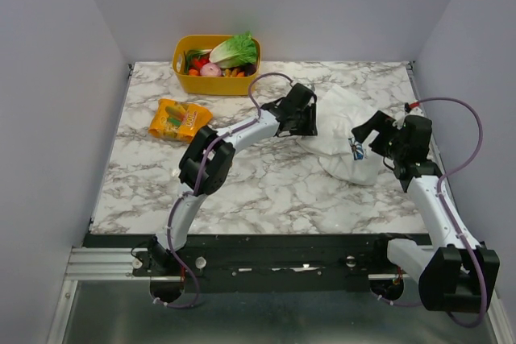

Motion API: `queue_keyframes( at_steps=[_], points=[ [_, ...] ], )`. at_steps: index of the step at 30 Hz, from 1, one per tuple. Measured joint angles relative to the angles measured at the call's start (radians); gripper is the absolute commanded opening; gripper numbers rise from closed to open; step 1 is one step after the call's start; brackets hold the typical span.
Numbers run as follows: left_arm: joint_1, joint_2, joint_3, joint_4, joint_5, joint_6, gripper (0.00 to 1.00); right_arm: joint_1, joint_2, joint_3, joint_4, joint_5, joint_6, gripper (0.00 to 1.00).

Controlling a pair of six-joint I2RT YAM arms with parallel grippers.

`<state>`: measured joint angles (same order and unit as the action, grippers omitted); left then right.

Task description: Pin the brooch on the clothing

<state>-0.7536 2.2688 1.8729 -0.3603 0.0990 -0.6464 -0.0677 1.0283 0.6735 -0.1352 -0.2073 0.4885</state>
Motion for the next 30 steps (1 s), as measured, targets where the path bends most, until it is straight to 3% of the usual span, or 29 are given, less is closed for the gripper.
queue_keyframes(
  at_steps=[2,5,11,13,14,15,17,21,30],
  points=[
    [-0.002,0.004,0.000,-0.001,0.013,0.002,0.15,0.000,-0.006,0.000,-0.009,0.004,-0.006,1.00],
    [-0.005,0.006,0.000,-0.003,0.027,0.010,0.00,0.000,-0.010,-0.002,-0.027,0.014,-0.015,1.00],
    [-0.005,-0.007,-0.005,-0.003,0.046,0.035,0.01,0.000,-0.010,-0.011,-0.050,0.016,-0.019,1.00],
    [-0.005,-0.037,-0.020,-0.006,0.045,0.044,0.14,0.000,-0.010,-0.013,-0.054,0.016,-0.020,1.00],
    [-0.006,-0.059,-0.026,-0.011,0.042,0.051,0.35,0.000,-0.010,-0.013,-0.055,0.016,-0.022,1.00],
    [-0.005,-0.079,-0.027,-0.017,0.034,0.057,0.48,0.000,-0.010,-0.013,-0.059,0.016,-0.026,1.00],
    [-0.004,-0.120,-0.027,-0.030,0.016,0.067,0.58,0.000,-0.008,-0.013,-0.066,0.016,-0.030,1.00],
    [0.016,-0.169,-0.027,-0.034,0.006,0.069,0.66,-0.004,-0.003,-0.014,-0.076,0.015,-0.038,1.00],
    [0.080,-0.090,-0.056,-0.038,0.054,0.052,0.66,-0.005,0.029,-0.015,-0.084,0.006,-0.047,1.00]
  ],
)
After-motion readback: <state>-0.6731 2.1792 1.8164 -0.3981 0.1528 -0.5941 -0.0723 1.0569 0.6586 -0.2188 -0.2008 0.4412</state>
